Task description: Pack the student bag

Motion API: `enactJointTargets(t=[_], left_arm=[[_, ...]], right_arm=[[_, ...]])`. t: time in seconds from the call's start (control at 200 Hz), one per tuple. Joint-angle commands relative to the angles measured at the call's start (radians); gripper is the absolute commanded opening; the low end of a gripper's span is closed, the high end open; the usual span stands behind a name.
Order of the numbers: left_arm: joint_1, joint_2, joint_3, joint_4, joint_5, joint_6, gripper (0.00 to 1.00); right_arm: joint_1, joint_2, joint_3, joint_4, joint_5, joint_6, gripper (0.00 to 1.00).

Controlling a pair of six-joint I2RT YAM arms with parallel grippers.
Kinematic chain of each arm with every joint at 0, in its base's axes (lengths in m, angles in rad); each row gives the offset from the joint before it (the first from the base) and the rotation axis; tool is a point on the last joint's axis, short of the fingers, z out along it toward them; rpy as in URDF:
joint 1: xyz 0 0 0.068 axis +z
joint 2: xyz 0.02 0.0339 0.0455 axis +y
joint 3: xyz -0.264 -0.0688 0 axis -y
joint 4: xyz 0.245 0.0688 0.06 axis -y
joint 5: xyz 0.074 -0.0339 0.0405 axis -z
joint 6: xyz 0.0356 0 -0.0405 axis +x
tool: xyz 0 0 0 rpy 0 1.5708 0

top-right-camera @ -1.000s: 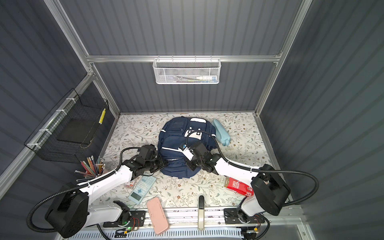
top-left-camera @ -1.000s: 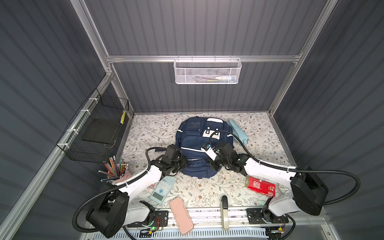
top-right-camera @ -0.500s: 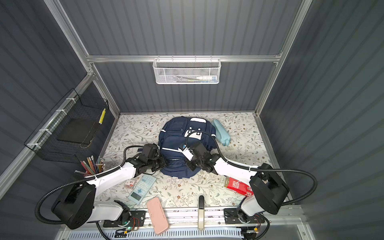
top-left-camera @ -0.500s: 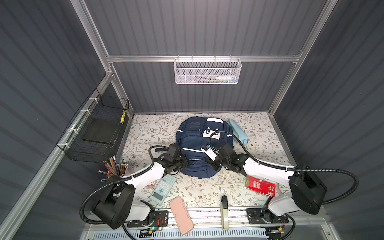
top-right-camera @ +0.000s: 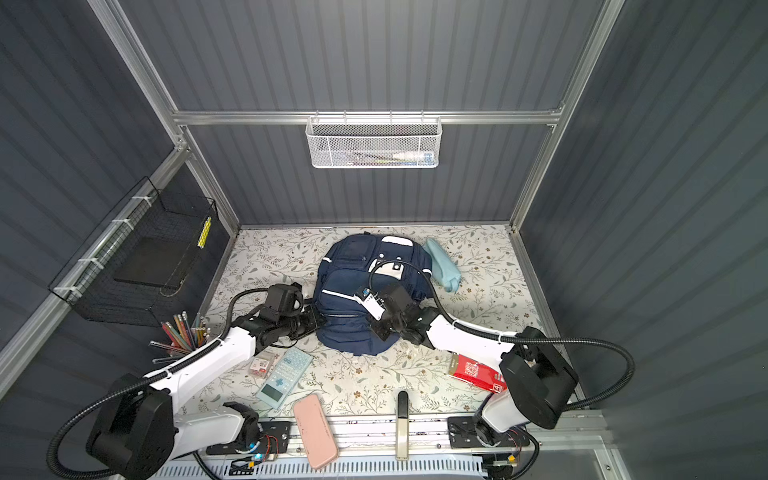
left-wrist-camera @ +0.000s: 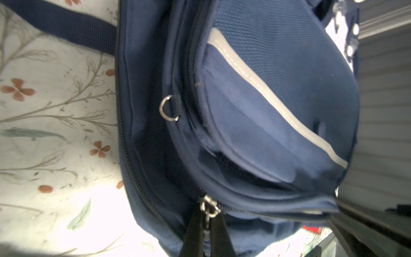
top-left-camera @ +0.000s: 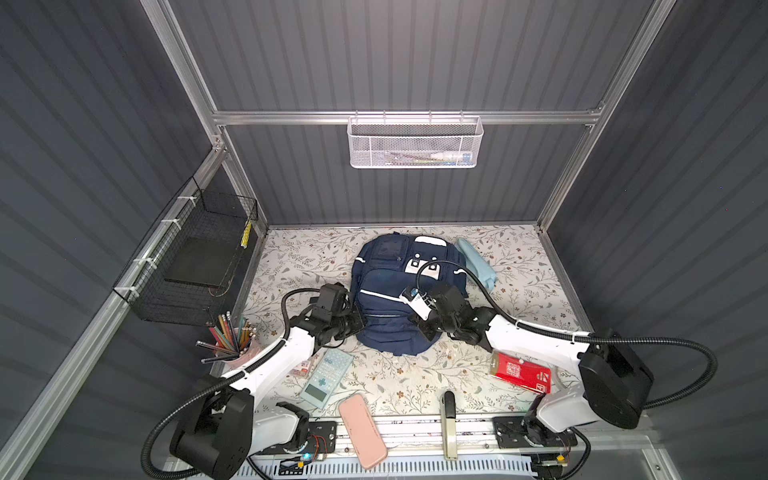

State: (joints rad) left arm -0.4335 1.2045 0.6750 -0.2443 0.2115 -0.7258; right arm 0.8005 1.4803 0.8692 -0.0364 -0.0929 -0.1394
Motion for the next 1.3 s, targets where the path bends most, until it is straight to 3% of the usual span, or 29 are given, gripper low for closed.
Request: enactJointTargets(t=[0.0, 0.125, 0.235, 0.335, 0.395, 0.47, 0.52, 0.605, 0.72, 0.825, 1.141, 1.296], left_arm=[[0.023, -0.072, 0.015, -0.106, -0.018, 0.045, 0.0], [-0.013, -0.094, -0.048, -0.06, 0.045, -0.018, 0.0], [-0.11, -0.142, -0.051, -0.089, -0.038, -0.044, 0.0], [-0.141, -0.181, -0.055, -0.08, -0.034, -0.083, 0.0], [-0.15, -0.182, -0.048, -0.059, -0.032, -0.088, 0.0], [-0.158, -0.151, -0.025, -0.041, -0.019, -0.086, 0.0], [-0.181, -0.137, -0.029, 0.004, -0.021, -0.128, 0.0], [-0.246, -0.111, -0.075, 0.187, -0.027, -0.224, 0.0], [-0.28, -0.029, 0.007, 0.148, -0.049, -0.19, 0.0], [-0.287, -0.011, 0.019, 0.189, -0.025, -0.206, 0.0], [-0.287, 0.014, 0.063, 0.123, 0.032, -0.168, 0.0], [-0.287, -0.002, 0.066, 0.125, 0.036, -0.185, 0.0]], right_arm=[[-0.012, 0.026, 0.03, -0.086, 0.115, -0.03, 0.1], [-0.018, 0.06, 0.061, -0.076, 0.162, -0.018, 0.11], [-0.027, 0.108, 0.101, -0.073, 0.217, 0.042, 0.1], [-0.027, 0.153, 0.131, -0.068, 0.269, 0.072, 0.13], [-0.027, 0.171, 0.141, -0.059, 0.304, 0.087, 0.2], [-0.026, 0.166, 0.131, -0.027, 0.336, 0.093, 0.44], [-0.021, 0.14, 0.105, 0.009, 0.339, 0.102, 0.52], [-0.01, 0.049, 0.01, 0.121, 0.269, 0.094, 0.58], [0.02, -0.088, -0.126, 0.246, 0.148, 0.066, 0.65], [0.08, -0.14, -0.214, 0.299, 0.135, 0.018, 0.71], [0.167, -0.03, -0.256, 0.449, 0.205, -0.25, 0.71], [0.175, 0.097, -0.202, 0.527, 0.308, -0.355, 0.63]])
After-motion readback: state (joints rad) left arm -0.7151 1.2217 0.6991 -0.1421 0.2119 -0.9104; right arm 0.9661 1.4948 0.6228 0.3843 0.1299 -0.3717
